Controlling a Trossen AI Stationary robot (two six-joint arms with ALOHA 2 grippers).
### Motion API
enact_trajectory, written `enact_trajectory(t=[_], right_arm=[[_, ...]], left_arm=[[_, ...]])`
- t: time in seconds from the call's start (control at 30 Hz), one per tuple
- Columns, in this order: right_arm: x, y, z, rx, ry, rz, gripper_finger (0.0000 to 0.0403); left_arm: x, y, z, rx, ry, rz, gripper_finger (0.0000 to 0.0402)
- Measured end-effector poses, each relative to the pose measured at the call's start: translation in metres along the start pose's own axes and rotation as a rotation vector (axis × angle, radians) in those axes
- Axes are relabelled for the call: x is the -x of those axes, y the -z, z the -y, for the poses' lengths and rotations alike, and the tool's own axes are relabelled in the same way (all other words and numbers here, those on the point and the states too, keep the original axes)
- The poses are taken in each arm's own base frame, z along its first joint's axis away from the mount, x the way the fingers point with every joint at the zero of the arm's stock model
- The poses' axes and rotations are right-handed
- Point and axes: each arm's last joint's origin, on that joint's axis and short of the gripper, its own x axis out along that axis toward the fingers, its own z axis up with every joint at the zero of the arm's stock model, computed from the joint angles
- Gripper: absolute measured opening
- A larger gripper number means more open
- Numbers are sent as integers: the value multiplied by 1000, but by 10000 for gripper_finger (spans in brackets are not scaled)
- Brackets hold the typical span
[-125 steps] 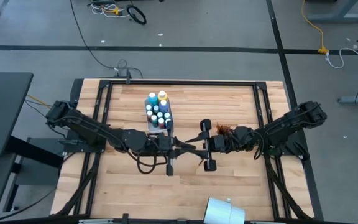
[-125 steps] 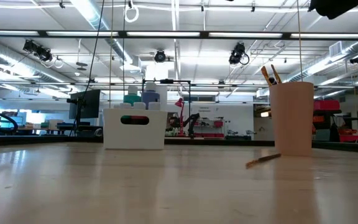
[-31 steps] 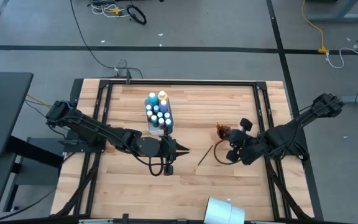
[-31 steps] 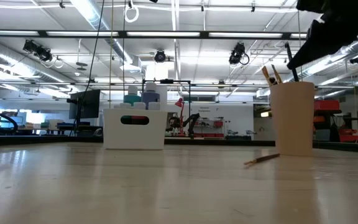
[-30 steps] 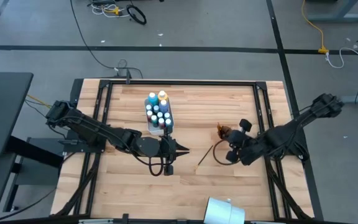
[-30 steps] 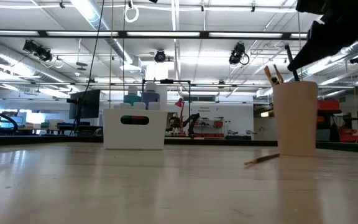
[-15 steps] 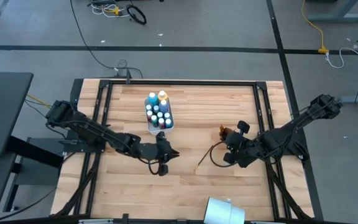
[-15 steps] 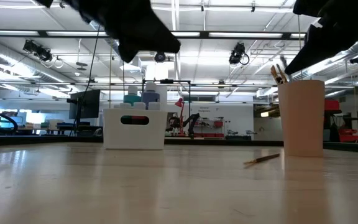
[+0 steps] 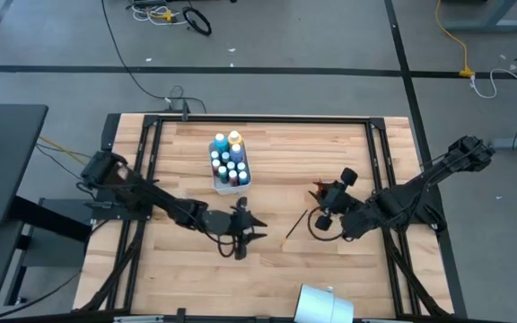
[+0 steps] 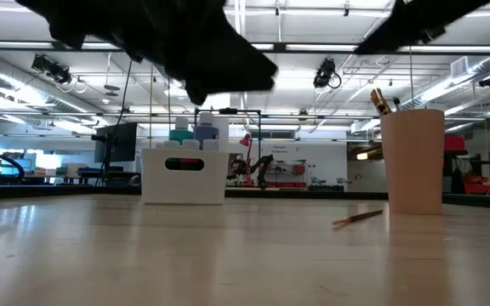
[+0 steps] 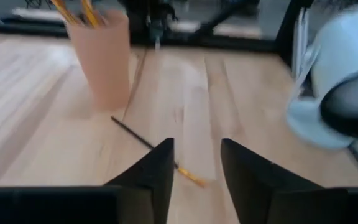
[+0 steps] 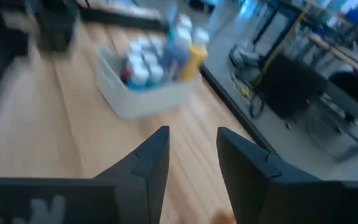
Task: Pick & Place Paint Supplies
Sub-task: Put the gold paint brush into the orange cup
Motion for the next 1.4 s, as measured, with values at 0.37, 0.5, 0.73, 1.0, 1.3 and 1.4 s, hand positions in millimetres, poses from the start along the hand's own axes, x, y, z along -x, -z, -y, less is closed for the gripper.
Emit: enact_trajectory(t=[0.37, 0.5, 0.73, 1.0, 1.3, 1.4], right_arm=[[2, -25, -4, -75, -34, 146, 139], [1, -23, -4, -63, -44, 137, 139], [2, -24, -6, -67, -118, 134, 139], [2, -24, -7, -65, -137, 136, 139], [2, -24, -7, -64, -139, 135, 139], [2, -24, -7, -63, -140, 135, 139]], left_arm=[[-82, 31, 18, -113, 25, -119, 176], [-102, 44, 23, -100, 33, -214, 176], [-115, 65, 20, -127, -96, -314, 176], [-110, 65, 17, -133, -173, -338, 176], [-89, 30, 26, -151, -228, -296, 176], [-88, 37, 24, -156, -264, -333, 176]])
